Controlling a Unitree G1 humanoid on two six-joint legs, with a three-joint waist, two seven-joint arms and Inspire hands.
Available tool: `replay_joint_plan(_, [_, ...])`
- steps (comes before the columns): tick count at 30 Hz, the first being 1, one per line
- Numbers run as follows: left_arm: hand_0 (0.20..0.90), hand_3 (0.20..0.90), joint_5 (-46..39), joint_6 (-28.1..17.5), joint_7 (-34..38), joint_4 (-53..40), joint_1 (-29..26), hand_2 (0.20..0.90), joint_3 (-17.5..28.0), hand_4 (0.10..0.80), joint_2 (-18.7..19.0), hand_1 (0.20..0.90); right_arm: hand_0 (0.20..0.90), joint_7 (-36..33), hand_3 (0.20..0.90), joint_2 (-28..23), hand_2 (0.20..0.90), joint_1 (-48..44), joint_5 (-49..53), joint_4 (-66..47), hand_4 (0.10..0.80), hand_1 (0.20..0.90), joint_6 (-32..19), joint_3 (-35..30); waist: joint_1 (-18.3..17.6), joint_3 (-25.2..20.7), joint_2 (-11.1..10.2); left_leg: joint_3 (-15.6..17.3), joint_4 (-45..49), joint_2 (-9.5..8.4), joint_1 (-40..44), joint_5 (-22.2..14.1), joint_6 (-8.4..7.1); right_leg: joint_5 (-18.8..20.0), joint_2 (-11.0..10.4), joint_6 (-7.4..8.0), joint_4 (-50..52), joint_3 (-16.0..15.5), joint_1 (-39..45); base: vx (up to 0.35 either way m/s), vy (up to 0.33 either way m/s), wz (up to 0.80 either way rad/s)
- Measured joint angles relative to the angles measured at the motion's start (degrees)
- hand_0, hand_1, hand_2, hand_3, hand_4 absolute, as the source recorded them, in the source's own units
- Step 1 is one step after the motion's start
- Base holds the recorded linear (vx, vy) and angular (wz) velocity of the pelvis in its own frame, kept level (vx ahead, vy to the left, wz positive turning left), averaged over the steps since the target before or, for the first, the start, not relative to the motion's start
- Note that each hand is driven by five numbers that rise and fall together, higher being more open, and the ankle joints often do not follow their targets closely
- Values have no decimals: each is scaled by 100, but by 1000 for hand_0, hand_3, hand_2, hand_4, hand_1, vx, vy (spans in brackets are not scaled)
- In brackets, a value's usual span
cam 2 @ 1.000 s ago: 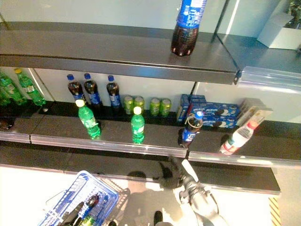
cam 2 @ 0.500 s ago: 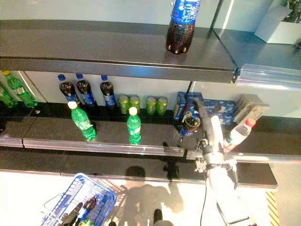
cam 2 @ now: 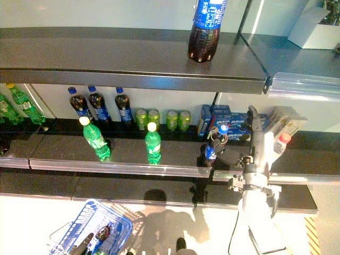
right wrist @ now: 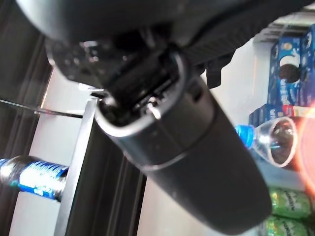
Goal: Pick up the drink and place into the basket.
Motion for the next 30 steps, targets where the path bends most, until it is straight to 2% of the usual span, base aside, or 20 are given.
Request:
replay_joint_plan(7, [300,200,0,70,0,-11,-7,300,-182,100,-53,300,900,-205,900,19,900,-3,144,308,800,900,210,153,-6,253,219,-19,417,-48,-26,-218,48,-253,-102,33,471,9,-60,28,8,0])
replay_joint_plan(14, [300,200,-11,53,0,-141,-314,300,-539,100,-33,300,900,-556,900,136,900,-182,366,495,800,900,254,413,70,719,397,-68,954,-142,-574,-324,119,-406,-253,36,1124,84,-698,-98,-2,1])
replay_joint_plan(17, [300,200,-64,12,-4,-169,-784,300,-888,100,89,300,900,-885,900,142,900,-970,374,858,800,900,252,517,134,1148,437,-64,1363,-185,-1125,-358,149,-431,-336,6,1503,163,-1242,-185,-33,-2])
replay_joint_plan(19, [300,200,-80,-14,-15,-201,-1042,300,-955,100,111,300,900,-1124,900,168,900,-1506,439,1086,800,900,260,571,184,1484,500,-58,1562,-191,-1348,-366,161,-414,-373,7,1659,161,-1484,-238,-28,-1])
replay_joint_plan(24, [300,200,-349,-141,-101,-283,-1391,300,-1066,100,122,300,900,-1555,900,173,900,-2382,562,1304,800,900,257,591,214,1929,607,-57,1929,-177,-1941,-418,195,-370,-418,-35,1959,154,-2040,-109,-10,-5])
replay_joint_plan(30, [300,200,-444,-174,-234,-296,-1597,300,-1124,100,104,300,900,-1829,900,175,900,-2776,654,1782,800,900,263,591,290,2068,731,-77,2094,-151,-2290,-406,162,-332,-381,-102,2030,159,-2351,-70,-28,0])
